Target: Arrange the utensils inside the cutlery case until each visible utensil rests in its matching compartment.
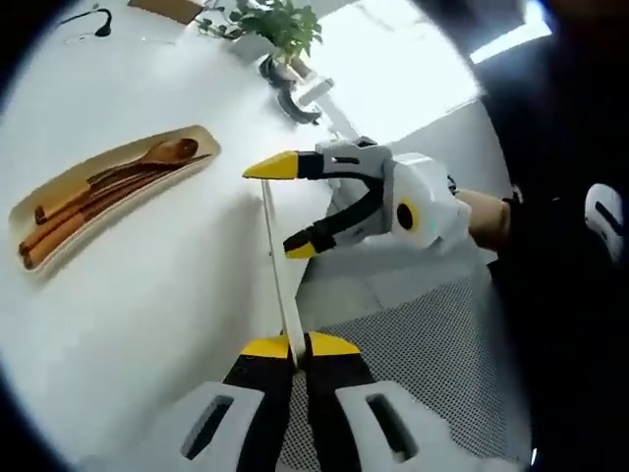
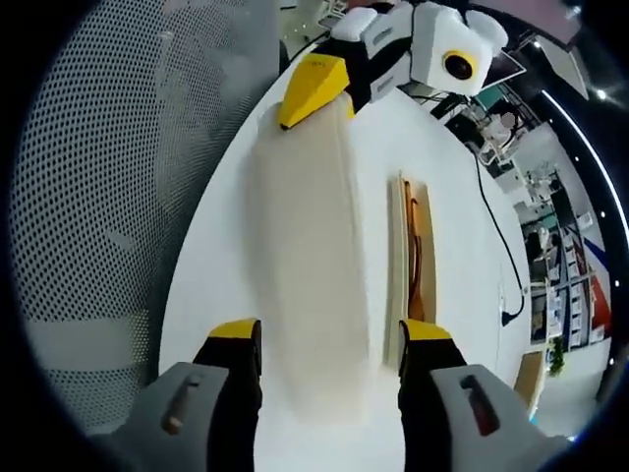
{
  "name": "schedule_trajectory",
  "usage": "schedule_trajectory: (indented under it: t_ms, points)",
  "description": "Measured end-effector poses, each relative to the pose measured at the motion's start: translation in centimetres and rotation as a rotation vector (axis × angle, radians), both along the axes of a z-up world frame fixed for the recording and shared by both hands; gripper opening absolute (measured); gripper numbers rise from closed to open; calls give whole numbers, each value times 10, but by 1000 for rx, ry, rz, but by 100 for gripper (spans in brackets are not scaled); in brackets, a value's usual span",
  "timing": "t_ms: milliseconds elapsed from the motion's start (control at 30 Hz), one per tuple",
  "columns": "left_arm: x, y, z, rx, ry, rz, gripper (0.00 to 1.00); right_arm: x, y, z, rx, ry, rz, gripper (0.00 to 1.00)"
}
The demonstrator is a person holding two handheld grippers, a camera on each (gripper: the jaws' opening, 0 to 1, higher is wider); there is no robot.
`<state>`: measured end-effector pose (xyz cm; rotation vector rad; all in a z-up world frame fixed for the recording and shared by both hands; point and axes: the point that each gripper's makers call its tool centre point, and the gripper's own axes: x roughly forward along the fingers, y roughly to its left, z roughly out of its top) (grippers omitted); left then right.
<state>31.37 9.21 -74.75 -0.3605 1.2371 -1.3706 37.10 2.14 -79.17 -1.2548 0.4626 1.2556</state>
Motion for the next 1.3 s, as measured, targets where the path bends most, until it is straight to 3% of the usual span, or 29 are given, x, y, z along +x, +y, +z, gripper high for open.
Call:
schedule_trajectory:
  t_ms: [200,233,333,433,533,633,733,833,900,933,1000,1200,1300]
  points:
    - [-6,-3,12,-83,173,24,3,-4,0,1,-2,10,13,56]
    - [-5,-2,9,-79,176,29,3,-4,0,1,0,14,14,57]
    - [-6,0,10,-88,203,32,3,-19,6,-1,28,121,23,55]
    - [-9,1,15,-107,245,23,3,-18,3,-2,-10,117,40,48]
    - [-11,2,15,-100,246,12,3,-17,4,0,-15,129,41,40]
    - [-9,4,16,-109,263,27,4,-18,6,0,-34,167,32,40]
    - [11,4,15,-127,195,110,4,-10,3,0,-46,161,14,39]
    - [42,5,18,-182,14,231,7,7,1,4,-34,175,-59,39]
    - [56,10,17,-163,-59,288,8,14,3,7,-27,172,-64,39]
    - [68,15,15,-148,-149,311,9,20,4,8,-25,172,-74,39]
    - [83,21,14,-133,-268,350,11,27,7,7,-22,190,-90,39]
    - [106,35,12,-78,-304,446,13,53,14,5,-46,182,-87,39]
    - [119,43,10,-54,-227,520,13,67,20,3,-49,200,-93,39]
